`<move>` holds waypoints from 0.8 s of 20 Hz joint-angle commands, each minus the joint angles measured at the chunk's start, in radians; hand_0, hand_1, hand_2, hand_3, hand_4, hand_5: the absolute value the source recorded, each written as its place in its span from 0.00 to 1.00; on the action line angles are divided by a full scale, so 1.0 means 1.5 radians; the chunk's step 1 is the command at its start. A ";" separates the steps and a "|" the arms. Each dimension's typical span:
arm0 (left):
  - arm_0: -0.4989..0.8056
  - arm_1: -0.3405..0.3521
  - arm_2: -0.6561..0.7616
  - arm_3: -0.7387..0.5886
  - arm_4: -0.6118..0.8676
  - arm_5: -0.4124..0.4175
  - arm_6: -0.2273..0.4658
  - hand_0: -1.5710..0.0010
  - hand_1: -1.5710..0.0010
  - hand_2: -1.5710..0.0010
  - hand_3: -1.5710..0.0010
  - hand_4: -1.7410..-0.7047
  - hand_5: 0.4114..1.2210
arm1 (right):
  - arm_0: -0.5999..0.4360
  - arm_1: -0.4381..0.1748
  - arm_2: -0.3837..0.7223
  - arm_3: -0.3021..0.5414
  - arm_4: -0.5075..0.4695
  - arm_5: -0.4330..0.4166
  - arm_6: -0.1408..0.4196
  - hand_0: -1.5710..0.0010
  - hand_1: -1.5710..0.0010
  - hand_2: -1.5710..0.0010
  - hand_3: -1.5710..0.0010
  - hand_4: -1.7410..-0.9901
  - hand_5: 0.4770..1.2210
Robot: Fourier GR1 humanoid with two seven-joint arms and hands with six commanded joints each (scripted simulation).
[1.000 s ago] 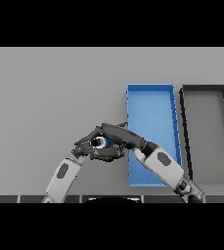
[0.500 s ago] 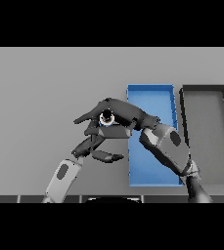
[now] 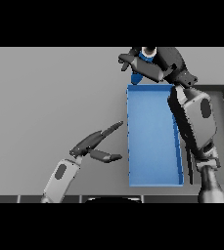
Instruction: Pick up the blue pipe and place it into the blue bin.
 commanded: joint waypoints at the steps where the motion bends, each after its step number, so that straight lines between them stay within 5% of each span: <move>1: -0.012 0.000 0.005 0.009 -0.004 0.004 0.002 1.00 1.00 1.00 1.00 0.83 0.00 | 0.018 -0.014 -0.001 0.006 0.011 0.002 0.000 0.00 0.00 0.00 0.00 0.00 1.00; 10: 0.015 0.008 -0.005 -0.001 -0.006 0.000 -0.024 1.00 1.00 1.00 1.00 0.84 0.01 | 0.254 -0.070 -0.006 -0.051 0.016 -0.022 0.036 0.00 0.00 0.00 0.00 0.00 1.00; 16: 0.029 0.005 -0.009 -0.012 -0.006 0.004 -0.011 1.00 1.00 1.00 1.00 0.83 0.02 | 0.387 -0.099 0.036 -0.109 0.038 -0.121 0.087 0.00 0.00 0.00 0.00 0.00 1.00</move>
